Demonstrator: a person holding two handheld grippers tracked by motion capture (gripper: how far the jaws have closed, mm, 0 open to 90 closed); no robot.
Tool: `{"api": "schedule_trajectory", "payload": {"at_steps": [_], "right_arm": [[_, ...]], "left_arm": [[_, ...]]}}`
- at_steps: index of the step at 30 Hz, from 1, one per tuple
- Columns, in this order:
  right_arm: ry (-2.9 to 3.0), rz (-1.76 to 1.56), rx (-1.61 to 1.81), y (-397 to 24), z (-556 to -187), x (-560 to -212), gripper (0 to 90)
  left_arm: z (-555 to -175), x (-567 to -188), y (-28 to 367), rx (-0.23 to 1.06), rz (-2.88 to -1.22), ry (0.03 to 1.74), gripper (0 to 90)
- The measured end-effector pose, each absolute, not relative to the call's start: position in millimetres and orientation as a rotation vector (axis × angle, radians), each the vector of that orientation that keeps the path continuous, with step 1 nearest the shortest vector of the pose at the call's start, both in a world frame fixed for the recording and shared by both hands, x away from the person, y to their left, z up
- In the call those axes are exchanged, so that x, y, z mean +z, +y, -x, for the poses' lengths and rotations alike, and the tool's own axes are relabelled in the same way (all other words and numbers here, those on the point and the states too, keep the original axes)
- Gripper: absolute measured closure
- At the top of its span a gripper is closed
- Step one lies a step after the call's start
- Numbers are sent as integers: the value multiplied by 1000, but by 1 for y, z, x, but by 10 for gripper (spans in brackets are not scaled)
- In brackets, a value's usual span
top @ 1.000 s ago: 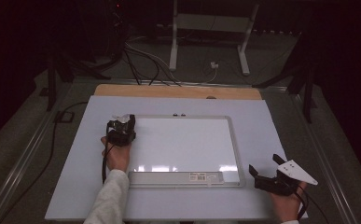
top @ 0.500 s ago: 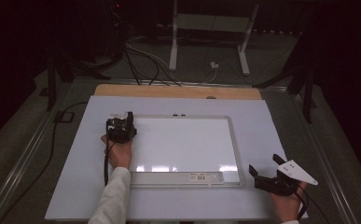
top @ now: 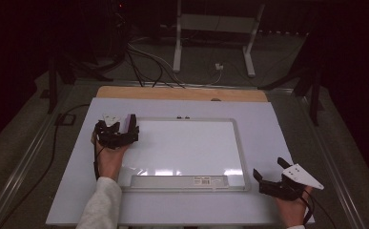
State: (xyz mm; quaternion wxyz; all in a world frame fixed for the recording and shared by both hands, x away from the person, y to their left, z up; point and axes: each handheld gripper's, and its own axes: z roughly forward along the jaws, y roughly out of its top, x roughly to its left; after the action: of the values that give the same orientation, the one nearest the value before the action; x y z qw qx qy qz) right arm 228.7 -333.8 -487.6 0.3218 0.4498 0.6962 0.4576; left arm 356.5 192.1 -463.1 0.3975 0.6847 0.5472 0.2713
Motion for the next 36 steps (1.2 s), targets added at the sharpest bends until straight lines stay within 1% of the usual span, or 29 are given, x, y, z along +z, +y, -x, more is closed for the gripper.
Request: {"api": "schedule_trajectory", "payload": {"at_steps": [3, 6, 11, 20, 30, 36], "right_arm": [[1828, -1181, 1207, -334, -229, -487, 2], [1826, -1183, 1213, -333, -228, -487, 2], [1826, -1185, 1225, -333, -228, -487, 2], [1841, -1173, 1238, -330, -228, -487, 2], [1844, -1172, 1256, -331, -229, -487, 2], [1837, -1184, 1273, -333, -230, -486, 2]], "left_arm": [[-345, -456, 198, 681, -1733, 1314, 19], [-334, -451, 204, 690, -1731, 1260, 8], [-314, -448, 215, 712, -1736, 1183, 5], [-276, -460, 232, 707, -1709, 1086, 5], [-249, -470, 241, 764, -1694, 1055, 6], [-237, -476, 250, 774, -1665, 1075, 6]]}}
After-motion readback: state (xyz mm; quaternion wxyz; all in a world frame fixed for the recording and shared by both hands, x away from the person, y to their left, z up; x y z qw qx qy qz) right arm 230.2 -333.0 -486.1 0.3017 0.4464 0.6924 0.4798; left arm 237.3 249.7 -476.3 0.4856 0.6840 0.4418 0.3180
